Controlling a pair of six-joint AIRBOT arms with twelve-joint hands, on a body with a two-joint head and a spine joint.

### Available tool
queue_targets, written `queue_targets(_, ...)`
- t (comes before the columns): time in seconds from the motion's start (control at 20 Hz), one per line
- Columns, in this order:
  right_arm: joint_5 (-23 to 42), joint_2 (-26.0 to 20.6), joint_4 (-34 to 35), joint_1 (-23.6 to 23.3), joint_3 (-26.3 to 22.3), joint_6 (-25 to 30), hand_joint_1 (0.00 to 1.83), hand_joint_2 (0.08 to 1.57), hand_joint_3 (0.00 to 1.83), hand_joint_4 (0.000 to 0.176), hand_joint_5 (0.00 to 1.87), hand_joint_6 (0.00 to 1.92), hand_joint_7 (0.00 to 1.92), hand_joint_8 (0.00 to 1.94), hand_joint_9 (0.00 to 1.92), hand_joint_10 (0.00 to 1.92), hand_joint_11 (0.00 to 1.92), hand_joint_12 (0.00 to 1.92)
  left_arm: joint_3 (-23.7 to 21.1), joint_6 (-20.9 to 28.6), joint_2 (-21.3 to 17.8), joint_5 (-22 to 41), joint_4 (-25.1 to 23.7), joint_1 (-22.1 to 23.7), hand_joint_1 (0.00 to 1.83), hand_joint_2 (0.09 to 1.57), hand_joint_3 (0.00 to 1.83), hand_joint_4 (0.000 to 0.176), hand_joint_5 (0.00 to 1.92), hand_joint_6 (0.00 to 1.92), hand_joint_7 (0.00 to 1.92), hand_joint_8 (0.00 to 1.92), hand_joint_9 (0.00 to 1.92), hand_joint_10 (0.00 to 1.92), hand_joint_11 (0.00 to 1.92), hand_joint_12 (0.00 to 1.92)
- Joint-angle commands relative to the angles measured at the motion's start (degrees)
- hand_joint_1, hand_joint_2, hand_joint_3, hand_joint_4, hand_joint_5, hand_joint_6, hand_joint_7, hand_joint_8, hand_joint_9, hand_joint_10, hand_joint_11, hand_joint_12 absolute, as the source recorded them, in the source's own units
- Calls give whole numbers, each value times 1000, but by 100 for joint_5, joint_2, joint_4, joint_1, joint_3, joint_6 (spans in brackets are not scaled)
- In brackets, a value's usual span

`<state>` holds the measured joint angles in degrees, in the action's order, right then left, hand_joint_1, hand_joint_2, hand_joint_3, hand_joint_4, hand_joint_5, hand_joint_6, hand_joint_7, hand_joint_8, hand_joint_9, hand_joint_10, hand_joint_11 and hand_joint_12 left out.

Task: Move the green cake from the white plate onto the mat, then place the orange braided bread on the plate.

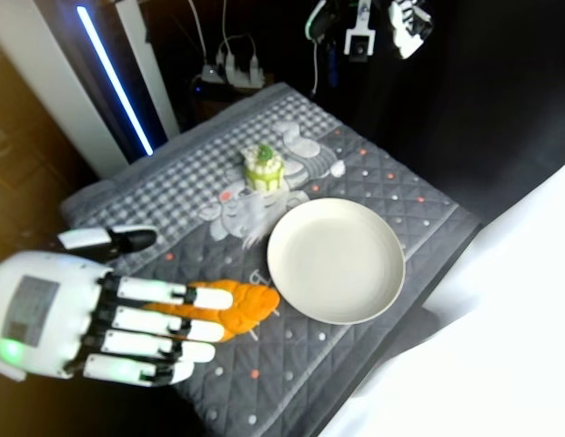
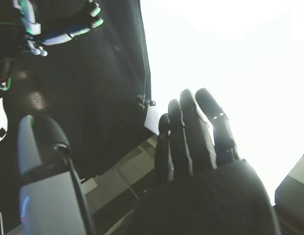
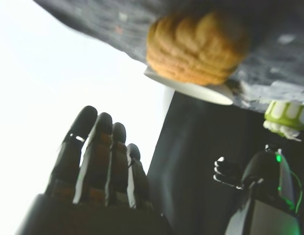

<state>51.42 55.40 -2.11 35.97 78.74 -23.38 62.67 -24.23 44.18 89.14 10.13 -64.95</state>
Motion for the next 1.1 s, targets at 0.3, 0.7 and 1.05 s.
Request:
queue_targets(0.3,209,305,228,-42,396,17,710,631,0,125,80,3,322,13,297,8,0,973,-1,31,31,689,141,39,892,741,2,0,307,0,422,4,443,7,3,1452)
queue_targets(0.7,-56,522,274,-42,593,21,785,669,10,122,91,5,355,8,283,2,0,932,4,31,55,694,141,39,866,759,3,0,303,1,386,3,441,6,36,1447)
queue_targets(1.05,-350,766,262,-42,830,76,850,655,0,97,148,3,419,5,344,1,29,1004,6,30,80,703,141,40,832,767,6,0,275,0,380,0,425,0,34,1439)
